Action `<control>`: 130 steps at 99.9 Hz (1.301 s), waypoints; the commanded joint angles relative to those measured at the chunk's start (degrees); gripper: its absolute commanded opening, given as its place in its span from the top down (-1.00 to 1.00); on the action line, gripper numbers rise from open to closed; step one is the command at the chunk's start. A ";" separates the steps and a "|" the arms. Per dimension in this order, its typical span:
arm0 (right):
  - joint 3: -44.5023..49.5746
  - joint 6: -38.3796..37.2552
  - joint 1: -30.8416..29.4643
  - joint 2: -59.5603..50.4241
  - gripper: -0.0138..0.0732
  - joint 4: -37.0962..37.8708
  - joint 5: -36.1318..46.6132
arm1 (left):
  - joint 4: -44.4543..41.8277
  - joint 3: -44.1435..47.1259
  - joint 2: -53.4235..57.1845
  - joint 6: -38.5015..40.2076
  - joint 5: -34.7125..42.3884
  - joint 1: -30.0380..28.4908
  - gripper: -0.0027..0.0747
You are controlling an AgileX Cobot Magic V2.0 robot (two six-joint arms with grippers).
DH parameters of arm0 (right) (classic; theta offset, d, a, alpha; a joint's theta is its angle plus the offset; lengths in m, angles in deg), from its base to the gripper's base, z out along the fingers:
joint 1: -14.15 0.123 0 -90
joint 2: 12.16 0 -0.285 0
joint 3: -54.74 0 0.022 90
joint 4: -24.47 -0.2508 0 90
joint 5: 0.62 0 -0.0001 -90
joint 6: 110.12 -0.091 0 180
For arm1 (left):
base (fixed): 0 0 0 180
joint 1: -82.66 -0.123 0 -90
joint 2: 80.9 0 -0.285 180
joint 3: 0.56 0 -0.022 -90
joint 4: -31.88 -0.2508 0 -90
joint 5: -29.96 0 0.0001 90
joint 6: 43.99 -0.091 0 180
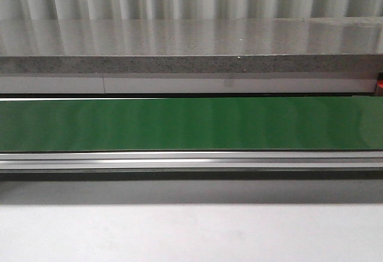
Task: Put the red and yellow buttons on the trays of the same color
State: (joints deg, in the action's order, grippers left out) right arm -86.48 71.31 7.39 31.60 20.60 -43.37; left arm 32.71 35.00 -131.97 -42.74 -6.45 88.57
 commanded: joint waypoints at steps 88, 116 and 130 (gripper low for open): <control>-1.46 0.55 0.14 -0.16 0.84 -0.02 2.98 | -0.11 -2.32 -3.26 12.26 6.66 -4.56 -0.69; -1.46 0.55 0.14 -0.16 0.84 -0.02 2.98 | 1.54 -7.35 -18.48 13.25 6.79 -17.40 -0.69; -1.46 0.55 0.14 -0.16 0.84 -0.02 2.98 | 1.65 -11.82 -25.85 13.14 7.17 -19.53 -0.69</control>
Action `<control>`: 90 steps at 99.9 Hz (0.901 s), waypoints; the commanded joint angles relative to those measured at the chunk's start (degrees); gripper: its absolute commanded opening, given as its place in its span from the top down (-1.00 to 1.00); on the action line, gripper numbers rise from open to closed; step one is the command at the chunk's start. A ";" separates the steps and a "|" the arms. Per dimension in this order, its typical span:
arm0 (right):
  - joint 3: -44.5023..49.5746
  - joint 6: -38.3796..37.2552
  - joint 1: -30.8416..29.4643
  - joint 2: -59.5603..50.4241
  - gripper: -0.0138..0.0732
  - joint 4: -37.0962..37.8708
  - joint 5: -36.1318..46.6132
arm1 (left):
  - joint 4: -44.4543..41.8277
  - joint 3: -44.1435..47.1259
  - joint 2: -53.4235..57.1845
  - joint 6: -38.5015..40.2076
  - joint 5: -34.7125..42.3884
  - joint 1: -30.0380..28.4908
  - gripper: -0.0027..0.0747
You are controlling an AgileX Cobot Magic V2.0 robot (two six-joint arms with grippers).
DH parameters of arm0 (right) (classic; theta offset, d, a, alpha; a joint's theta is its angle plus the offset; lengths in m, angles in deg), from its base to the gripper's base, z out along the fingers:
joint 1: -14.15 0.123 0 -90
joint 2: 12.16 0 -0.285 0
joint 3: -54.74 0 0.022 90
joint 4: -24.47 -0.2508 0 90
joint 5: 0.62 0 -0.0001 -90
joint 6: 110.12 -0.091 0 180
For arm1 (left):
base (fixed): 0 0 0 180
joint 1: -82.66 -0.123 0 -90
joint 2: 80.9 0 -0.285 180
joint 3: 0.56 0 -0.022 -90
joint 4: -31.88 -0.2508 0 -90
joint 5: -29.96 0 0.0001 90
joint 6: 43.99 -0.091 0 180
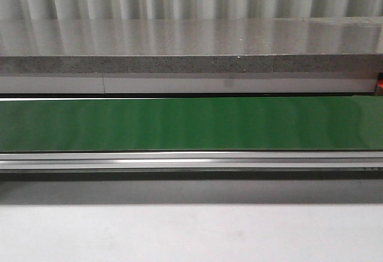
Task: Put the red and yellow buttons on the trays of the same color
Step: 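Reach the left gripper down to a red button and grasp it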
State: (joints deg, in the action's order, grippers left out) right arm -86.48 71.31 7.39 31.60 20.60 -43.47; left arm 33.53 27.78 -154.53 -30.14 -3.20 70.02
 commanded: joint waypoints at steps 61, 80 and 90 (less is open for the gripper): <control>-1.46 0.55 0.14 -0.16 0.84 -0.02 3.07 | -0.39 -19.97 -28.43 0.54 1.72 -3.13 -0.69; -1.46 0.55 0.14 -0.16 0.84 -0.02 3.07 | -0.39 -20.20 -31.69 0.54 1.83 -3.63 -0.69; -1.46 0.55 0.14 -0.16 0.84 -0.02 3.07 | -0.39 -20.20 -32.58 0.54 2.21 -4.08 -0.69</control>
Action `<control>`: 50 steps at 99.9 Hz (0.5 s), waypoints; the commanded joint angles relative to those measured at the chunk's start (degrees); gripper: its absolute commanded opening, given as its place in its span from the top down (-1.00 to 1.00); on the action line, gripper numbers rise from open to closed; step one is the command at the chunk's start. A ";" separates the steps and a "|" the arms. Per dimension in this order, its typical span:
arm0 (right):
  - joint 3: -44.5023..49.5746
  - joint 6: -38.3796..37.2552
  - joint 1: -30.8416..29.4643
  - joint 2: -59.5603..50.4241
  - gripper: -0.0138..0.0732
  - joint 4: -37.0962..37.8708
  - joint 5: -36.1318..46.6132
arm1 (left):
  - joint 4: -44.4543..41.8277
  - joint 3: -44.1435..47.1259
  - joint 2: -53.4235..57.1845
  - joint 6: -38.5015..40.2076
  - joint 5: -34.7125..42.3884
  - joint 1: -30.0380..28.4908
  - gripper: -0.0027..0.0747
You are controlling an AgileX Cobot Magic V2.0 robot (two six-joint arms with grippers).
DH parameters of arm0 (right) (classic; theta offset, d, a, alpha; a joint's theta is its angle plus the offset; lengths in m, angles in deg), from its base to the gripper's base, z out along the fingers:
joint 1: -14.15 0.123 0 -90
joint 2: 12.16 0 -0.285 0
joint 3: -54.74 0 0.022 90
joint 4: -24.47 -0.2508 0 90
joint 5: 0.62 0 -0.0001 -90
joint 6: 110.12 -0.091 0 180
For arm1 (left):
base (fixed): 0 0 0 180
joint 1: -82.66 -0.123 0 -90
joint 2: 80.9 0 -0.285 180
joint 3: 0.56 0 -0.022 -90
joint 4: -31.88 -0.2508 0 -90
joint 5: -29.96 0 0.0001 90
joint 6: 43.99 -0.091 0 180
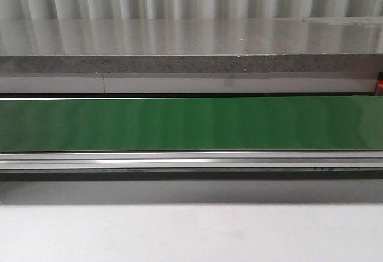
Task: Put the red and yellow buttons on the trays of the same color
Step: 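Reach the left gripper down to a red button and grasp it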
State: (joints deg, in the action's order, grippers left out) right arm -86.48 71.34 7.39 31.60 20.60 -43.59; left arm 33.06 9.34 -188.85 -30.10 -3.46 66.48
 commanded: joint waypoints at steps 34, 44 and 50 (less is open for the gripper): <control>-1.46 0.53 0.14 -0.16 0.84 -0.02 3.20 | 0.12 -1.76 1.46 0.51 3.98 -1.66 -0.69; -1.46 0.53 0.14 -0.16 0.84 -0.02 3.20 | 0.12 -1.76 1.46 0.51 4.12 -1.66 -0.69; -1.46 0.53 0.14 -0.16 0.84 -0.02 3.20 | 0.12 -1.76 1.24 0.51 4.26 -1.66 -0.69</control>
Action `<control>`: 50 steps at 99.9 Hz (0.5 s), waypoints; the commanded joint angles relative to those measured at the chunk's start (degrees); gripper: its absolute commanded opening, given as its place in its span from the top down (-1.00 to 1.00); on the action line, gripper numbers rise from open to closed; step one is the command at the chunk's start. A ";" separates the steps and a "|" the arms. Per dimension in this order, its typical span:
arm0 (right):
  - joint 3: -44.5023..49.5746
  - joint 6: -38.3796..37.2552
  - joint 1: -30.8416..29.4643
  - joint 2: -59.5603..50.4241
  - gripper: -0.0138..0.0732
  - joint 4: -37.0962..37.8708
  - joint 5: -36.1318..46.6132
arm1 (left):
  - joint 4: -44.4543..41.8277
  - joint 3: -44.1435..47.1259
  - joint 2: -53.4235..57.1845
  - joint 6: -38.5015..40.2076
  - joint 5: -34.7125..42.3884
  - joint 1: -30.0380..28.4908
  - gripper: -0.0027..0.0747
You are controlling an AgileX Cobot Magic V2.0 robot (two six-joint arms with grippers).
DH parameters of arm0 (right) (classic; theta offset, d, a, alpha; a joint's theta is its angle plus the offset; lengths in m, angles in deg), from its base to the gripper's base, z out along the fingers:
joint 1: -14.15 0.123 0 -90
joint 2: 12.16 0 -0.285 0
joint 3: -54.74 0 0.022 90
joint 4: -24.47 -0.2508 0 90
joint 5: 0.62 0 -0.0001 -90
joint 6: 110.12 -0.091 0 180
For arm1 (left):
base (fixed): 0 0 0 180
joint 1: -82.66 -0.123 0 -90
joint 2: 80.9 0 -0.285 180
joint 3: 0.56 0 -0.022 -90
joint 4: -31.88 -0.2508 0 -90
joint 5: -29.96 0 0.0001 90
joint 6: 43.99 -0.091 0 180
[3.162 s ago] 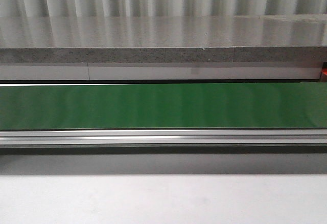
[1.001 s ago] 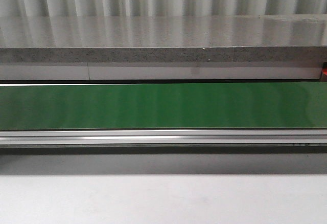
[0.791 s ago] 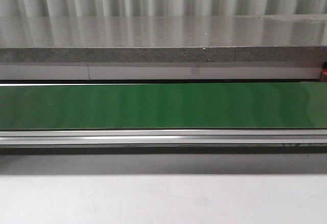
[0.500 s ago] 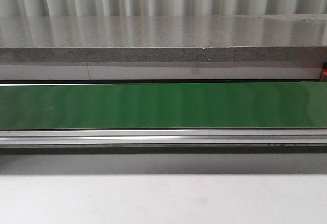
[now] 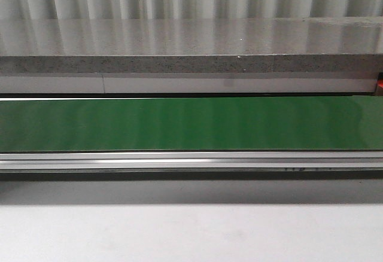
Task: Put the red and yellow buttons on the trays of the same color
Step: 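Reach the left gripper down to a red button and grasp it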
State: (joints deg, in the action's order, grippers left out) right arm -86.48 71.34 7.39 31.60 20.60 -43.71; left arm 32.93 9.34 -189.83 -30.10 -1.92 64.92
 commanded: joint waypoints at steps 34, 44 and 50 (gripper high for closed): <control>-1.46 0.53 0.14 -0.16 0.84 -0.02 3.32 | 0.42 -1.76 -1.36 0.51 1.79 -0.10 -0.69; -1.46 0.53 0.14 -0.16 0.84 -0.02 3.32 | 0.42 -1.76 -1.35 0.51 2.34 -0.10 -0.68; -1.46 0.53 0.14 -0.16 0.84 -0.02 3.32 | 0.42 -1.76 -1.35 0.51 2.47 -0.10 -0.61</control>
State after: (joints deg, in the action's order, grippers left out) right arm -86.48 71.34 7.39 31.60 20.60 -43.71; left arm 32.93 9.21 -193.73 -30.10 -1.73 64.92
